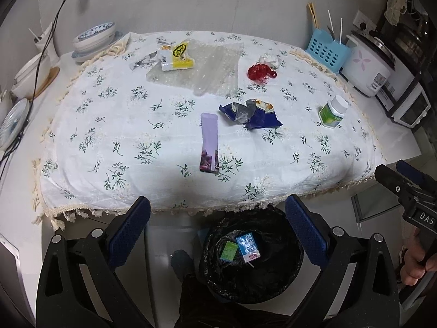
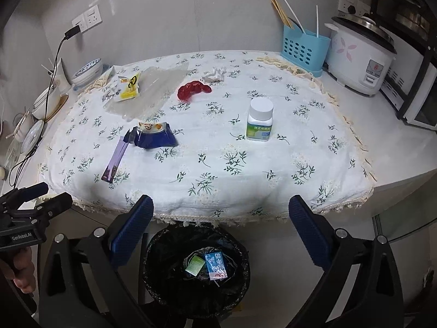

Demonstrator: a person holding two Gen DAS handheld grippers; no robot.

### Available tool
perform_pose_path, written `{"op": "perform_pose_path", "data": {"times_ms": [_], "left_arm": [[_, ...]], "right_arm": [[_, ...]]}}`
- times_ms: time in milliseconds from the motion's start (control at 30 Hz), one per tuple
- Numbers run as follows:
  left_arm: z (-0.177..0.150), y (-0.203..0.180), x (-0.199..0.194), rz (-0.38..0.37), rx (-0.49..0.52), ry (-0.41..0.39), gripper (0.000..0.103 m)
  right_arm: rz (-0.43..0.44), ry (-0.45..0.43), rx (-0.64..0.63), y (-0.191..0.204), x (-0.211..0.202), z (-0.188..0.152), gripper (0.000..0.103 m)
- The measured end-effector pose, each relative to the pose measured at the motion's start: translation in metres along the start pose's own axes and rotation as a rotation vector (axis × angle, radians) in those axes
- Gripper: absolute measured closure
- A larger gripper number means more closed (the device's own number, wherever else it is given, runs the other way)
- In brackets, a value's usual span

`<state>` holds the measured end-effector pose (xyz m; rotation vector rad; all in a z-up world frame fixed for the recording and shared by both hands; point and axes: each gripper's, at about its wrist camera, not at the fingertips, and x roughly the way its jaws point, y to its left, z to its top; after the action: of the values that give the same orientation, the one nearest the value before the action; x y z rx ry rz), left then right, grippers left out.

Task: Collect trash
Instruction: 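Raise both tools back over the table, then grasp the yellow snack bag with the left tool while the right tool grasps the white pill bottle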

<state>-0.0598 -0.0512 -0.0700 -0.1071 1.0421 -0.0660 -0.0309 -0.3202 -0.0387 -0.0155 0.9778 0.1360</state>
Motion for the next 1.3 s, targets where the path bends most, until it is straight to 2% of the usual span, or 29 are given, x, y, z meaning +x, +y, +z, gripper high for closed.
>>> {"op": "perform_pose_path", "data": {"times_ms": [600,1100,1300], "left_arm": [[0.052,0.000,0.008,-0.016,0.034,-0.014,0.006],[0.091,0.017,0.031,-0.023,0.048,-0.001,0.006],[0.107,0.035,0.041,-0.016,0.036,0.003,0.006]], "right_arm": [[0.001,-0.033,0.010,0.004,0.012,0.043,0.008],[-0.009,-0.023,-0.003,0.020,0.037,0.079,0.008],[-0.012,-0.017,-0.017,0.028,0.048,0.093,0.008]]}}
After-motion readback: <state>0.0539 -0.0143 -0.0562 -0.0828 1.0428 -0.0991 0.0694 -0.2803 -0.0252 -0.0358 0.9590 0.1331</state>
